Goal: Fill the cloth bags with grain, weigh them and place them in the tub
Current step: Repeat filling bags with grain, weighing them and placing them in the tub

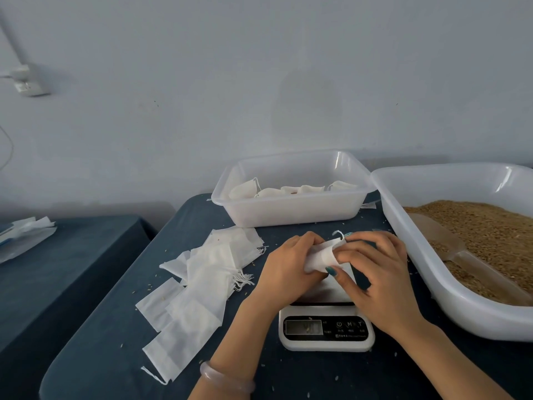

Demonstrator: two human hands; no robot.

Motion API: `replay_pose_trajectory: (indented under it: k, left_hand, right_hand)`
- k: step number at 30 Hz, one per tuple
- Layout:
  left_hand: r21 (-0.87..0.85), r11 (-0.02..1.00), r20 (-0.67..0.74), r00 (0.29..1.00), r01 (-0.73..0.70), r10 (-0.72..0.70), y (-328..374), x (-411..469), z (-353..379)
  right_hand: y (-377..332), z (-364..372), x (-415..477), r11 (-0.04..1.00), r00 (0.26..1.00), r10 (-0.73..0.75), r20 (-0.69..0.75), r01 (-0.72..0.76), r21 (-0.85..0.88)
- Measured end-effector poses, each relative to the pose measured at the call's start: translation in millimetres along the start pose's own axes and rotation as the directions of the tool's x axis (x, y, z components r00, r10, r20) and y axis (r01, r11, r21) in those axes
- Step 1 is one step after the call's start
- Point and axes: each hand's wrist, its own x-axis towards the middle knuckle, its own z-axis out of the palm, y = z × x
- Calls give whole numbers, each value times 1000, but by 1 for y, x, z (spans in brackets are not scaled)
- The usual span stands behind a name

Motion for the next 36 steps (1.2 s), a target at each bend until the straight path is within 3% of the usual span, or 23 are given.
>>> replay_pose_trajectory:
  k: [4,7,11,13,16,19,21,24,27,32,36]
  left_hand:
    - [-18,1000,-25,999,26,-26,-2,1,-2]
    - [-35,998,-50,998,48,-49,-2,1,-2]
    - [-66,994,-72,993,92,-96,-3,1,-2]
    - [-71,992,-67,992,106,-111,-3,1,-3]
    - [-75,990,-55,990,123,-127,-3,1,-3]
    - [-95,986,-50,989,135,-141,-5,1,-3]
    - [-101,985,-51,988,139,-145,-6,1,-2]
    - [-99,986,-49,989,136,-142,-6,1,-1]
    - [-104,985,-44,989,137,-142,-7,1,-1]
    - [-97,987,-52,989,131,-136,-9,3,-1]
    - [-90,989,-45,991,118,-123,-9,2,0]
  right_hand:
    - [-11,-8,4,989,991,126,38,-129,79]
    - [-22,-19,18,988,990,136,23,-137,71]
    - [-16,-44,49,975,987,147,67,-133,-180]
    - [1,-58,64,935,955,246,165,-189,-300]
    - [36,-76,78,820,803,506,316,-333,-465]
    - [68,-88,78,632,540,741,399,-363,-684]
    - [80,-92,73,565,375,812,448,-308,-766]
    - [84,-90,67,580,231,812,536,-222,-783]
    - [84,-83,65,606,150,795,587,-155,-781]
    - [95,-89,64,524,178,847,502,-110,-845]
    - [107,-85,57,478,58,878,476,-174,-861]
